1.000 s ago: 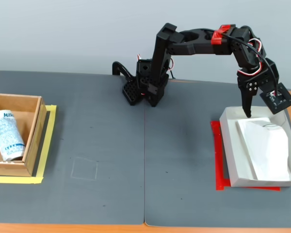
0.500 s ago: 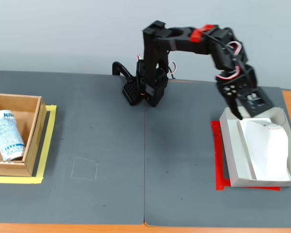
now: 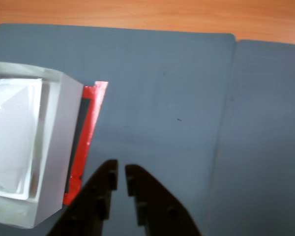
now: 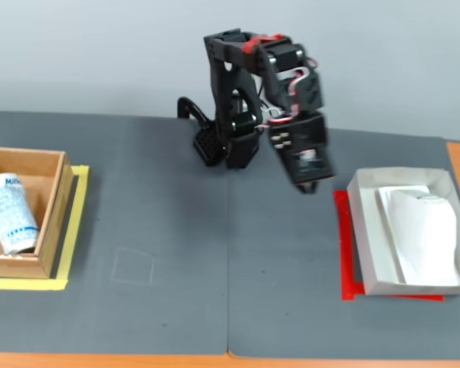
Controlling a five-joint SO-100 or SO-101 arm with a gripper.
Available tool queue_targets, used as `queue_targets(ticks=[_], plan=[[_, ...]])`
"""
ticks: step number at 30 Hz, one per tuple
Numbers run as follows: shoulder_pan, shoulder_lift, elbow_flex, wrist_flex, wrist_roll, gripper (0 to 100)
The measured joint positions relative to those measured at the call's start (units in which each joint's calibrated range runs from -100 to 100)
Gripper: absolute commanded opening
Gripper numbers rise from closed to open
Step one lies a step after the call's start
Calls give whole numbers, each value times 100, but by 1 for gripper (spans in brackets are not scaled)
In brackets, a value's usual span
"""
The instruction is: Pick the sandwich and put it in the gray box
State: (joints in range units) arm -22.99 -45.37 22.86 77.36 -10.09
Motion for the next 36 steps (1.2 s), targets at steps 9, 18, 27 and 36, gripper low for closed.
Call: queue_targets(ticks=[9, 18, 27, 36], plan=[[671, -2116, 2694, -1284, -15, 2], [1201, -4129, 5263, -1856, 225, 2], [1850, -5327, 6798, -1899, 899, 2], [1894, -5370, 7589, -2420, 996, 2]])
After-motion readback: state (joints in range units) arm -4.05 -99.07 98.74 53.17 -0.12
